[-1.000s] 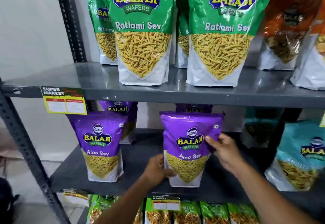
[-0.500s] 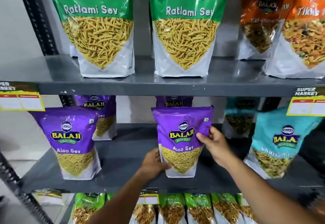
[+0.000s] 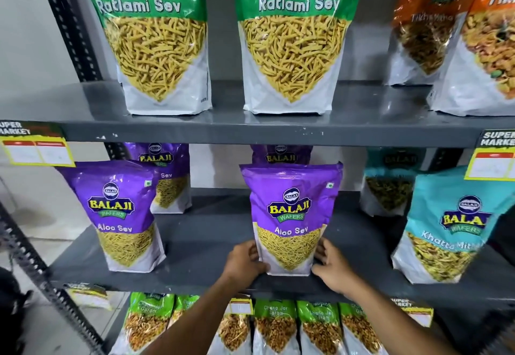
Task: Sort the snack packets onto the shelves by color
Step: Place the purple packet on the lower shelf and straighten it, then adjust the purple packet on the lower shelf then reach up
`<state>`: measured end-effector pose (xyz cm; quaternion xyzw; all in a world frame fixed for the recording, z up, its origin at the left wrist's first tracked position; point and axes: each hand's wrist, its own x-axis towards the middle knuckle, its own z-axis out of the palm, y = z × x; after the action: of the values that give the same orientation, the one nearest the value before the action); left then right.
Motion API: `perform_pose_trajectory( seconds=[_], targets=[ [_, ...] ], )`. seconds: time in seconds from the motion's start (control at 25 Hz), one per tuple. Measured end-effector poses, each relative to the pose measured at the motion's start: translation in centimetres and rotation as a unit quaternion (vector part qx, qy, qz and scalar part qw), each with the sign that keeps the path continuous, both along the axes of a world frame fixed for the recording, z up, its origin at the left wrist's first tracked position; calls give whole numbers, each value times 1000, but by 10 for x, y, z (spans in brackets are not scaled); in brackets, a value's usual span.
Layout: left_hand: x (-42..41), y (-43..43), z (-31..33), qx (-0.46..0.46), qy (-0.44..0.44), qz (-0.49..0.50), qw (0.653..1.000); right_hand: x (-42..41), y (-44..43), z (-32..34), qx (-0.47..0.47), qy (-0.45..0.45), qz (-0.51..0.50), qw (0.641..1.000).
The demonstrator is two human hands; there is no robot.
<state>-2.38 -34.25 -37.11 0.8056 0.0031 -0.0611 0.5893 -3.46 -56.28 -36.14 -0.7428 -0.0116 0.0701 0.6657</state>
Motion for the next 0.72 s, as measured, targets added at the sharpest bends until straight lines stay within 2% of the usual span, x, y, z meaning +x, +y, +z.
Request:
perform_pose_trajectory(
  seconds=[0.32, 0.4, 0.48, 0.56, 0.64, 0.72],
  targets=[
    [-13, 0, 2, 26, -9, -10, 1000, -12, 0, -7, -58, 9, -16, 998],
    [-21, 0, 11, 74, -34, 2, 997, -22, 4, -1, -110, -17, -93, 989],
    [-37, 4, 32, 140, -110, 53, 983, -40, 12, 7, -151, -57, -192, 968],
    [-63, 20, 73, 146, -260, 97, 950, -63, 26, 25, -139, -131, -127, 973],
    [-81, 51, 130, 107, -443, 131, 881, -83, 47, 68, -128, -196, -30, 972],
    [-82, 95, 191, 70, -557, 195, 804, -95, 72, 135, -111, -283, 13, 953]
  ],
)
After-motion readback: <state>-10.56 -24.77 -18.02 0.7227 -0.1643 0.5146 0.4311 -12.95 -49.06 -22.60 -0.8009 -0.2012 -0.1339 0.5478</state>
